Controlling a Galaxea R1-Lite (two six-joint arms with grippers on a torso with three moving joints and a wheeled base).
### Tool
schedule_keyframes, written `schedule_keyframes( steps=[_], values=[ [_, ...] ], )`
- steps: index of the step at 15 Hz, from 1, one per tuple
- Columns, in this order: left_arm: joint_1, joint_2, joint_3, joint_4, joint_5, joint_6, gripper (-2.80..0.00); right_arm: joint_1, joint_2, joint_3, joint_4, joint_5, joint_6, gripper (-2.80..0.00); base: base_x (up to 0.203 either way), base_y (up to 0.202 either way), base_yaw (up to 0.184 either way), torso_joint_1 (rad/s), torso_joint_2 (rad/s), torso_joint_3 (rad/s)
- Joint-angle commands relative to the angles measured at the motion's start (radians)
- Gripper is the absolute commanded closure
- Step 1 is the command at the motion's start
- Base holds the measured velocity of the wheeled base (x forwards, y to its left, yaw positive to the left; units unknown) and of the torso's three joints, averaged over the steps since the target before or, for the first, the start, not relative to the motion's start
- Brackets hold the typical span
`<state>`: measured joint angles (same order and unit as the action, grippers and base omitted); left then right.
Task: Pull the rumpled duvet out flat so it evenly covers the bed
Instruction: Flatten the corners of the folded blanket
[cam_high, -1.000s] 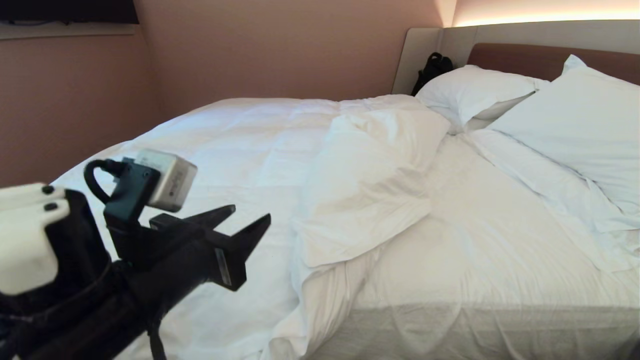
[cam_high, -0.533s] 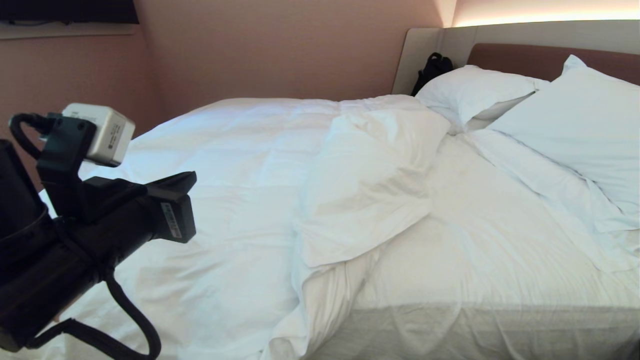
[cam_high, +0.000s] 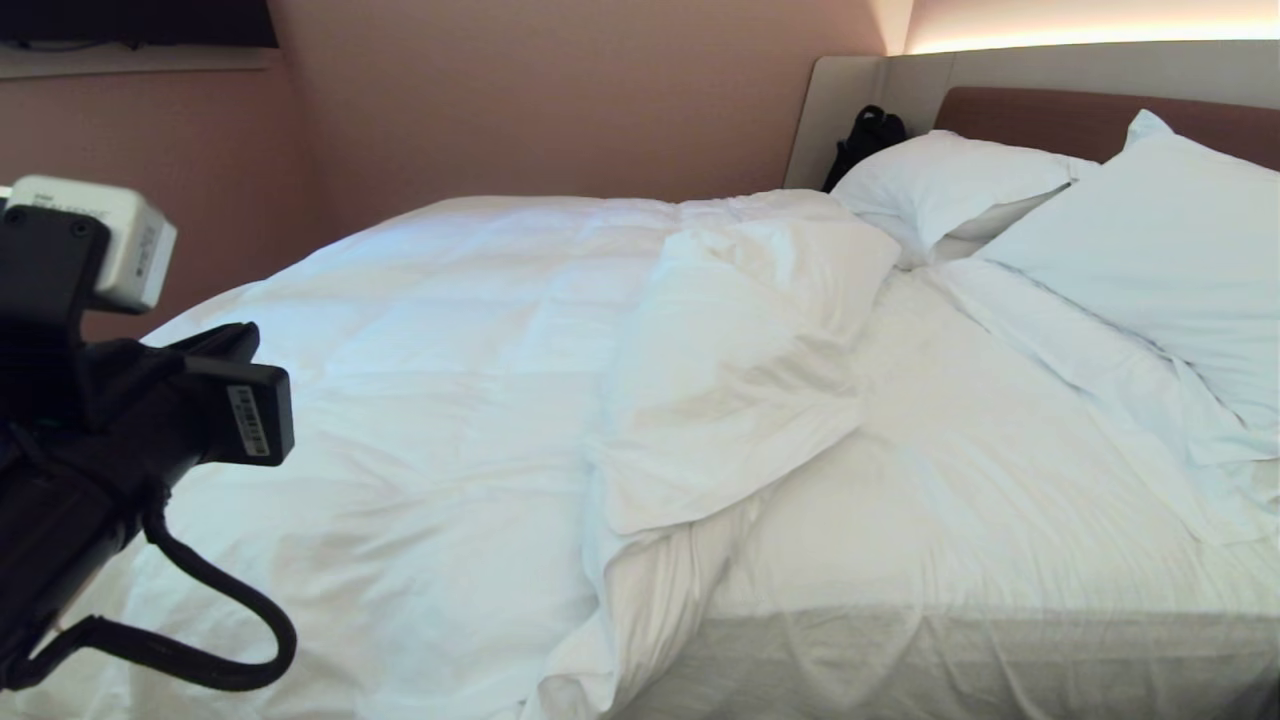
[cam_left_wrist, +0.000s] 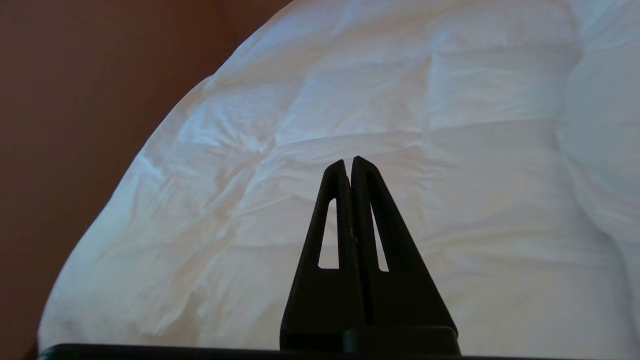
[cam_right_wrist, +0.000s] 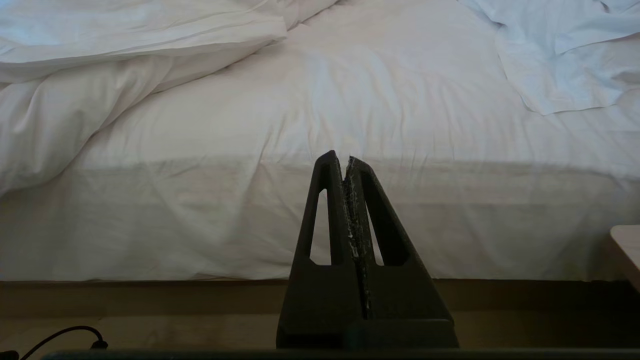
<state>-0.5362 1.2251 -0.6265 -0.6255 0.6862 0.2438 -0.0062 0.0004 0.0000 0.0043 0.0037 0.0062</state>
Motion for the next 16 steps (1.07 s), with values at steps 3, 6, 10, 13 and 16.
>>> schedule_keyframes(
  steps=[3, 6, 10, 13, 16],
  values=[
    [0.014, -0.014, -0.009, 0.031, 0.017, 0.003, 0.0, 0.0, 0.001, 0.0, -0.001, 0.001, 0.0, 0.0, 0.0, 0.0, 0.0, 0.0, 0.0, 0.0],
    [0.015, -0.082, -0.007, 0.089, 0.108, 0.016, 0.0, 0.0, 0.001, 0.0, -0.001, 0.001, 0.0, 0.0, 0.0, 0.0, 0.0, 0.0, 0.0, 0.0],
    [0.031, -0.281, 0.18, 0.097, 0.179, 0.012, 0.0, 0.0, 0.001, 0.0, 0.0, 0.001, 0.0, 0.0, 0.0, 0.0, 0.0, 0.0, 0.0, 0.0],
    [0.151, -0.485, 0.214, 0.165, 0.186, 0.017, 0.0, 0.0, 0.0, 0.0, 0.0, 0.001, 0.0, 0.0, 0.0, 0.0, 0.0, 0.0, 0.0, 0.0],
    [0.316, -0.666, 0.24, 0.267, 0.185, 0.018, 0.0, 0.0, 0.001, 0.0, -0.001, 0.001, 0.0, 0.0, 0.0, 0.0, 0.0, 0.0, 0.0, 0.0]
  ],
)
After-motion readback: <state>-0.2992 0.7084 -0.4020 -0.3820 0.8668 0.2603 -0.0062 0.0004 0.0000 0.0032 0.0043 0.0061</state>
